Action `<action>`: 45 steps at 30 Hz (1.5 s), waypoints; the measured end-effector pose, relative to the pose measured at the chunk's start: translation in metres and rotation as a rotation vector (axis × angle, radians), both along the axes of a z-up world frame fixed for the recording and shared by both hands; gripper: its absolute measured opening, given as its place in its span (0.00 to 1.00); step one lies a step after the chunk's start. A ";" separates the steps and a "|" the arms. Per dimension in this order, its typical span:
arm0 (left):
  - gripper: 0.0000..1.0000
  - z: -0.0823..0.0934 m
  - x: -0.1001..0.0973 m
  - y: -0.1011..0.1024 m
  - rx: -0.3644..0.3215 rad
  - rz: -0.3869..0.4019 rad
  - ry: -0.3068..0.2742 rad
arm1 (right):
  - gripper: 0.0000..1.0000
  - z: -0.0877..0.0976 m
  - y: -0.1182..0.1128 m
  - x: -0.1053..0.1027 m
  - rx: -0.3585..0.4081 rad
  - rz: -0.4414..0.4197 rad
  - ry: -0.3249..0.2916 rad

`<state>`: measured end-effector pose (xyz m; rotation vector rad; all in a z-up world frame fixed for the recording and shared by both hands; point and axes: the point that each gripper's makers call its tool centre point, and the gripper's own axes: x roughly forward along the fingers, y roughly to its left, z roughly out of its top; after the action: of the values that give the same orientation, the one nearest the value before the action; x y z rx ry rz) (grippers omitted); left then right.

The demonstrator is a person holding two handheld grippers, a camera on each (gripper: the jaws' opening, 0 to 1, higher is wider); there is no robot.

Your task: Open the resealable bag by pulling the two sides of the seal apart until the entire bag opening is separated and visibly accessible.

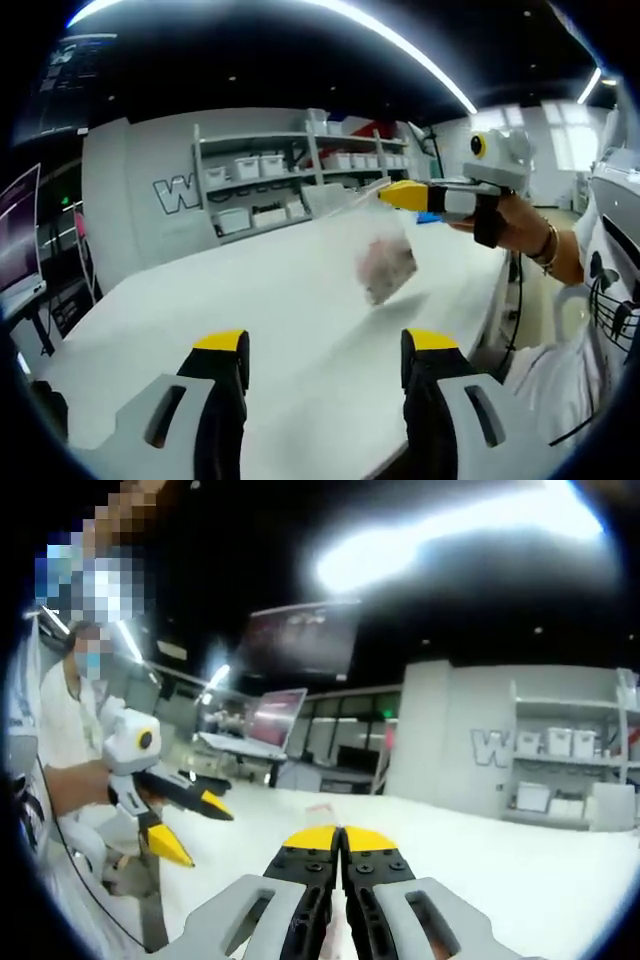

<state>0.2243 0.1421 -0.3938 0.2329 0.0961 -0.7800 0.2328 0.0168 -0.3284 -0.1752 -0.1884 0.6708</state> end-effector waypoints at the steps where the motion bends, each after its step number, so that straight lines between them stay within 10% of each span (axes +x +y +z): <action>1: 0.60 0.000 0.000 0.000 -0.001 -0.001 -0.001 | 0.00 -0.003 0.002 -0.001 -0.008 0.003 0.002; 15: 0.52 0.016 -0.006 -0.001 0.007 -0.007 -0.077 | 0.00 -0.016 0.035 -0.022 -0.078 0.108 0.009; 31: 0.31 0.020 -0.022 -0.010 0.238 -0.071 -0.321 | 0.00 -0.048 0.074 -0.038 -0.098 0.251 0.106; 45: 0.08 0.001 -0.035 -0.016 0.576 -0.140 -0.574 | 0.00 -0.059 0.081 -0.039 -0.069 0.276 0.167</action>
<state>0.1889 0.1264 -0.3923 1.0082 -0.2462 -0.7842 0.1933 0.0981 -0.3870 -0.1599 -0.0285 0.9636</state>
